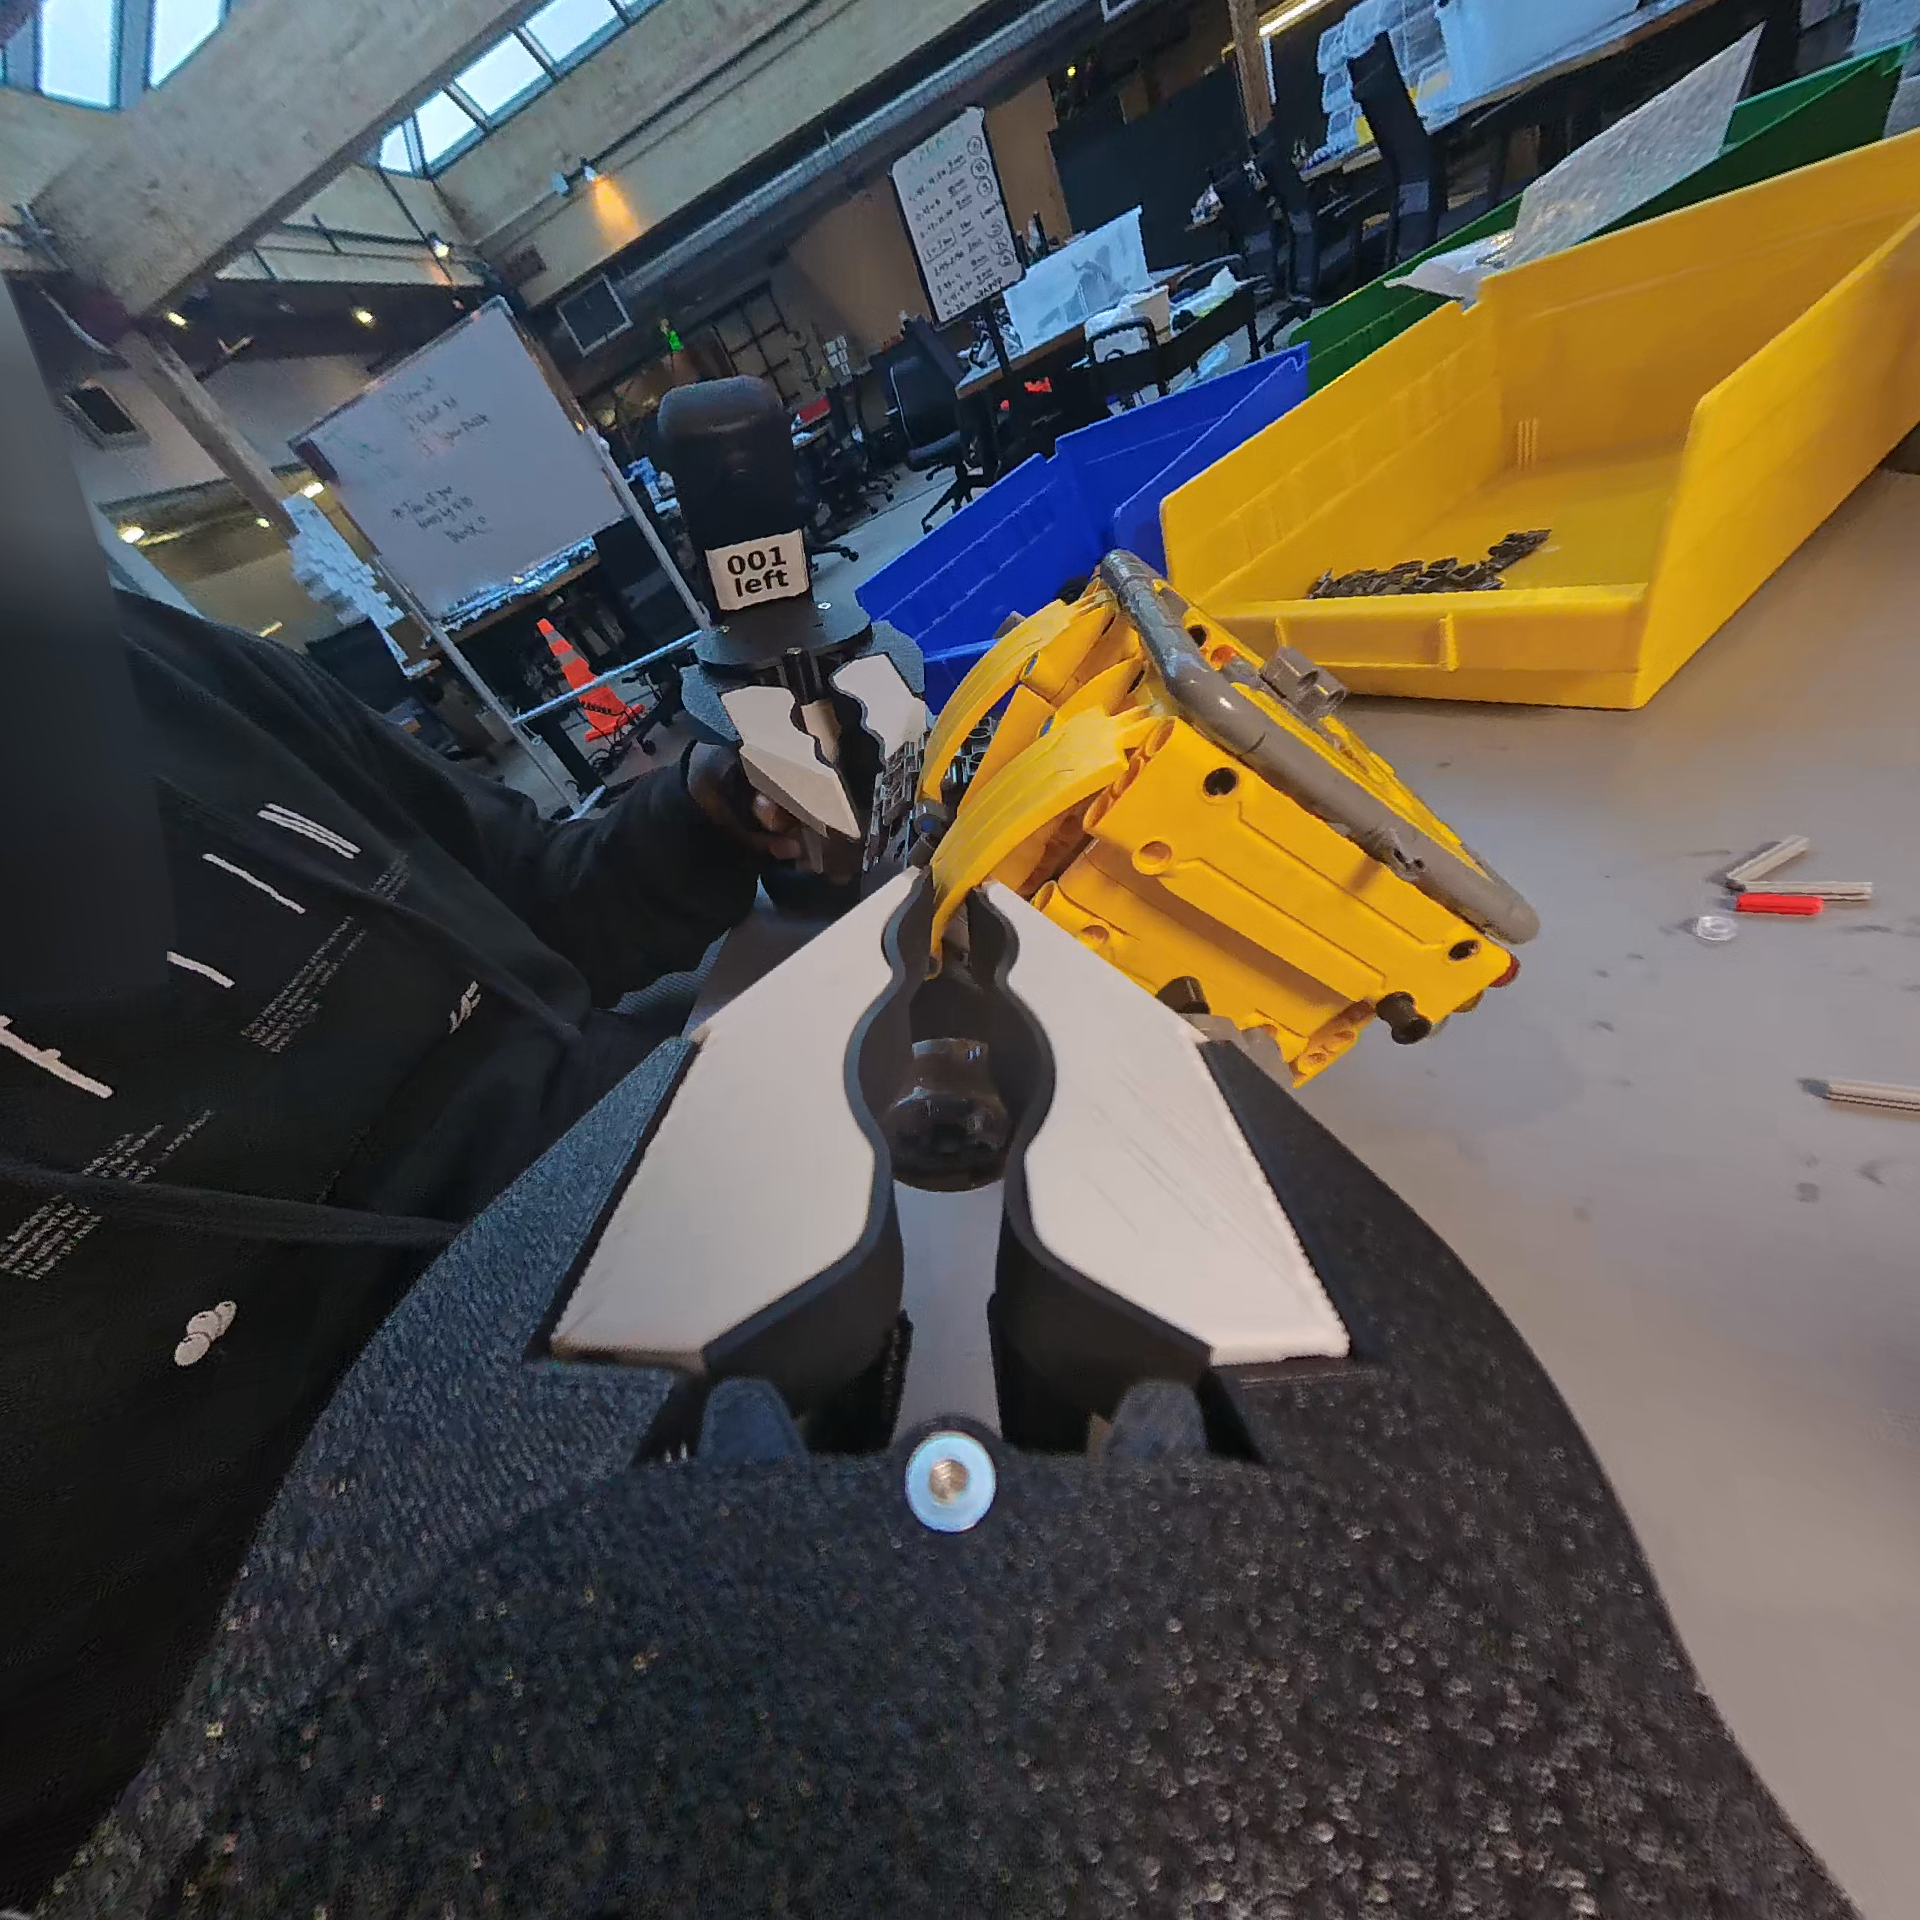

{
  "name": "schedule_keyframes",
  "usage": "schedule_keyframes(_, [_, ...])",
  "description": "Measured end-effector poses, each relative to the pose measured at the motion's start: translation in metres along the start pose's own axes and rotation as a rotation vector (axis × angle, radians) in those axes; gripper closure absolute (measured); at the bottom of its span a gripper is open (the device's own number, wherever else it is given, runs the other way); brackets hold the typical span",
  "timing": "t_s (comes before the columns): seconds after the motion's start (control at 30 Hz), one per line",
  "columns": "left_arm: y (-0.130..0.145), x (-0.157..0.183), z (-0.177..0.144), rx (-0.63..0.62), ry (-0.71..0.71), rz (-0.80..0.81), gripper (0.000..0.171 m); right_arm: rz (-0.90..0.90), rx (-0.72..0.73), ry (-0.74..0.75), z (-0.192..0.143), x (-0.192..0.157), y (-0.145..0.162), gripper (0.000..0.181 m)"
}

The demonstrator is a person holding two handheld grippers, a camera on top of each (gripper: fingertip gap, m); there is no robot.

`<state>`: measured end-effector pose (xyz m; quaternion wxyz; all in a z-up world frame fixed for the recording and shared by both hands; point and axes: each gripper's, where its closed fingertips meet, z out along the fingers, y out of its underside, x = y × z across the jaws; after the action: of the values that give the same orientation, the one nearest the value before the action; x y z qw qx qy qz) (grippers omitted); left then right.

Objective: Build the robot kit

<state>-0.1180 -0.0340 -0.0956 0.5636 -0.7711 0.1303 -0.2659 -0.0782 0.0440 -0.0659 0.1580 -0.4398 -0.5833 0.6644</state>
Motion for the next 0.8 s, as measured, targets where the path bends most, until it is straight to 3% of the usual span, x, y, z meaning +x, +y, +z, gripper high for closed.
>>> schedule_keyframes(0.37, [0.003,0.008,-0.023,-0.025,0.045,-0.002,0.165,-0.091,-0.054,0.006,0.001,-0.016,0.019,0.176])
schedule_keyframes(0.5, [0.002,0.01,-0.027,-0.037,0.045,0.01,0.165,-0.12,-0.125,0.002,0.001,-0.024,0.039,0.177])
schedule_keyframes(0.7, [-0.001,0.0,-0.032,-0.05,-0.009,0.044,0.164,-0.136,-0.32,0.044,-0.003,-0.029,0.093,0.175])
schedule_keyframes(0.8, [-0.004,-0.01,-0.036,-0.069,-0.056,0.082,0.162,-0.129,-0.324,0.051,-0.009,-0.038,0.092,0.162])
